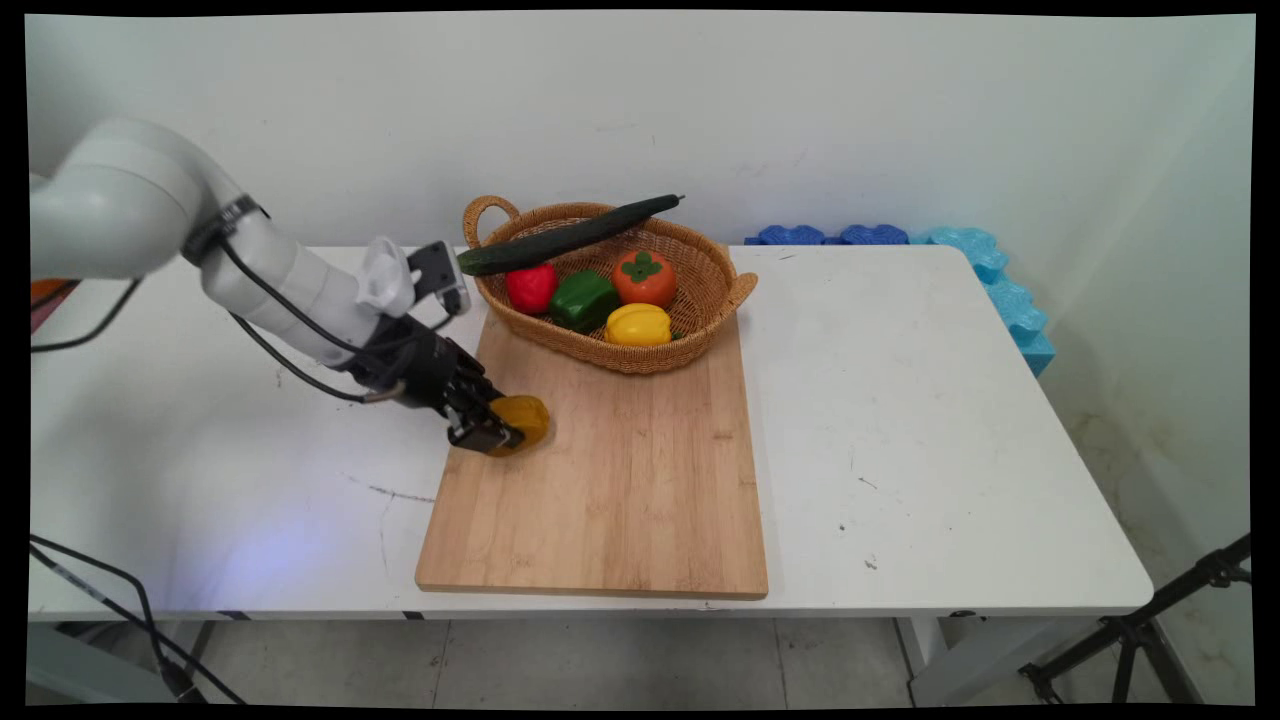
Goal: Place the picked object in the vegetable basket
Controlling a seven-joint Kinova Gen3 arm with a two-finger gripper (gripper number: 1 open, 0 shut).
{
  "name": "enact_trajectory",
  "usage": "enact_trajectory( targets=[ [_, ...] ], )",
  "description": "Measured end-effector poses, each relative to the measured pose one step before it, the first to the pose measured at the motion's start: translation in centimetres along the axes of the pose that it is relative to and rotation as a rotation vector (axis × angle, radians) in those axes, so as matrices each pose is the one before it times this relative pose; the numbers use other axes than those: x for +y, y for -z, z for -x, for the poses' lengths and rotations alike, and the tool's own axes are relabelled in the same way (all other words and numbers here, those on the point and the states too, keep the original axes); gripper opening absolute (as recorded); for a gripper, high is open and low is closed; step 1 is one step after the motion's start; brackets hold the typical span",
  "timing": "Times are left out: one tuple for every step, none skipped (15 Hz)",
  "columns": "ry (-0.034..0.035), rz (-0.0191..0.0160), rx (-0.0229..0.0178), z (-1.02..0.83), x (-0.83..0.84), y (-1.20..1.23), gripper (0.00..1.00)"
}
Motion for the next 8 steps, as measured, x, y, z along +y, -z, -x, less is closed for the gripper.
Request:
enact_trajectory(
  targets=[
    [-0.00419, 0.01093, 0.00084, -0.215, 0.129, 0.883, 0.0],
    [-0.00253, 0.00711, 0.00017, -0.158, 0.085, 0.677, 0.0],
    [-0.00324, 0.01086, 0.00051, -0.301, 0.167, 1.215, 0.0],
    [-0.00069, 0.01057, 0.00303, -0.382, 0.131, 1.381, 0.0],
    [0.00043, 0.01122, 0.00445, -0.479, 0.157, 1.392, 0.0],
    [0.00151, 0.00797, 0.00633, -0.54, 0.103, 1.2, 0.0],
    [0.00208, 0.00492, 0.0047, -0.422, 0.024, 0.76, 0.0],
    [0.00496, 0.00591, 0.00804, -0.641, -0.012, 1.083, 0.0]
  ],
)
